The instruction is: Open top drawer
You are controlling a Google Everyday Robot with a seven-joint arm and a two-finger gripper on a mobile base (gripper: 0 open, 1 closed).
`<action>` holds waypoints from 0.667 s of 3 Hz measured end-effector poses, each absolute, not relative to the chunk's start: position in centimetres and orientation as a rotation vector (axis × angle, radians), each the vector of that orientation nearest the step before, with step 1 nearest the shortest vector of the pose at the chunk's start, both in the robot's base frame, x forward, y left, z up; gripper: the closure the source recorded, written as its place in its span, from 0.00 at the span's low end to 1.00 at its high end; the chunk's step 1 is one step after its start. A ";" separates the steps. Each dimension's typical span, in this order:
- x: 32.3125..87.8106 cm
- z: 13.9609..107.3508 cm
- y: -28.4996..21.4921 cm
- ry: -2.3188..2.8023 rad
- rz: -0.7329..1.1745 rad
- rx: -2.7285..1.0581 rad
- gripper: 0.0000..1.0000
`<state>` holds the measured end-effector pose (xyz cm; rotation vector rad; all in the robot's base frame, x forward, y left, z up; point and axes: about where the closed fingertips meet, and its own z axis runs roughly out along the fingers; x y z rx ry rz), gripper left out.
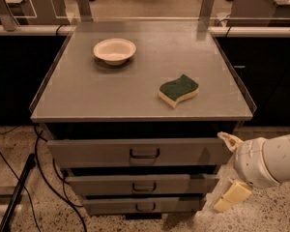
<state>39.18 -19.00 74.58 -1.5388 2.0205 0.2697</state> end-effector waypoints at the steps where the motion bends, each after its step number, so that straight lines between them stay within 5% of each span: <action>1: 39.2 74.6 -19.0 2.020 0.269 -1.540 0.00; 2: 39.6 72.9 -18.8 2.012 0.283 -1.553 0.00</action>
Offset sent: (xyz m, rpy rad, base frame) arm 0.0102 0.0032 -0.0440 0.0143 0.0165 0.0295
